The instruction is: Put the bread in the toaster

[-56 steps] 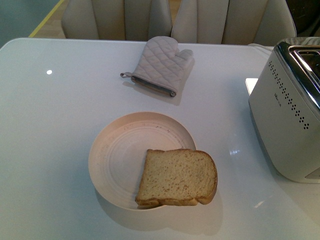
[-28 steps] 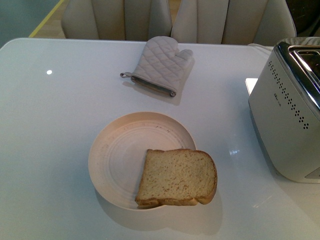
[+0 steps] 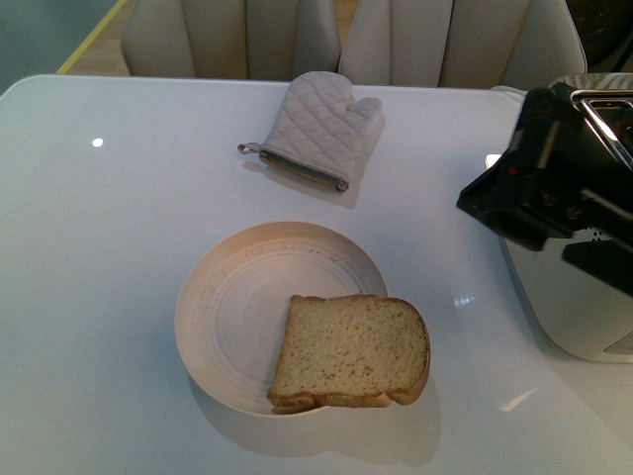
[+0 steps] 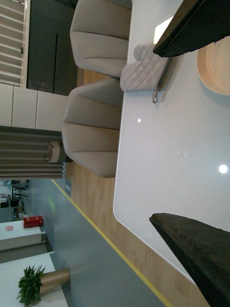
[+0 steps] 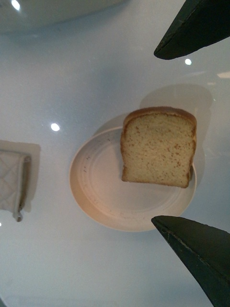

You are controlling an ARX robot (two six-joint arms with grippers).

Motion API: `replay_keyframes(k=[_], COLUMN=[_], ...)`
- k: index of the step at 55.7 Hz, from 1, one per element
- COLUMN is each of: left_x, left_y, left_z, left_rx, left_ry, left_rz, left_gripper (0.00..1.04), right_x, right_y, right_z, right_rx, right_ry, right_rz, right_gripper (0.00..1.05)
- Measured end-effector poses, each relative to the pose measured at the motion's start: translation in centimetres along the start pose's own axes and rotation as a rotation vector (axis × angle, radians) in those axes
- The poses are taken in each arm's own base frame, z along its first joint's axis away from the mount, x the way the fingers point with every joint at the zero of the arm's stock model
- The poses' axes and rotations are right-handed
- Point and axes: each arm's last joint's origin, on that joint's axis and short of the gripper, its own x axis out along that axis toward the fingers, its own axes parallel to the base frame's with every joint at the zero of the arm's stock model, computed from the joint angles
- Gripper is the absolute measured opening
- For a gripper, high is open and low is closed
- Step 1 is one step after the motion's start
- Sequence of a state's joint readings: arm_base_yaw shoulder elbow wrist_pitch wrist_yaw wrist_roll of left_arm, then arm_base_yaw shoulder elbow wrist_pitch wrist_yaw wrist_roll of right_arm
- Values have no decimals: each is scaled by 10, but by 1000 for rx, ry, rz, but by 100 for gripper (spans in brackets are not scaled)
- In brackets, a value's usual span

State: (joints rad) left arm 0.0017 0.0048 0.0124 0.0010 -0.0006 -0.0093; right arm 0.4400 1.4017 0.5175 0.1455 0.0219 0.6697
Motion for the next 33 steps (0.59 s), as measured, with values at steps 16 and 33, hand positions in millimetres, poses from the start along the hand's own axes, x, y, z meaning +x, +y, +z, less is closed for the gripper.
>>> replay_keyframes(k=[16,33], left_x=[0,0], left_y=[0,0], left_z=[0,0], left_rx=[0,0], left_ry=[0,0], left_rz=[0,0], left_gripper=[97,97], right_x=[53,91], right_y=[-13,-25], right_z=[-19,-27], right_rx=[139,300], right_ry=[167,307], right_rz=[-51,-62], right_gripper=[96,96])
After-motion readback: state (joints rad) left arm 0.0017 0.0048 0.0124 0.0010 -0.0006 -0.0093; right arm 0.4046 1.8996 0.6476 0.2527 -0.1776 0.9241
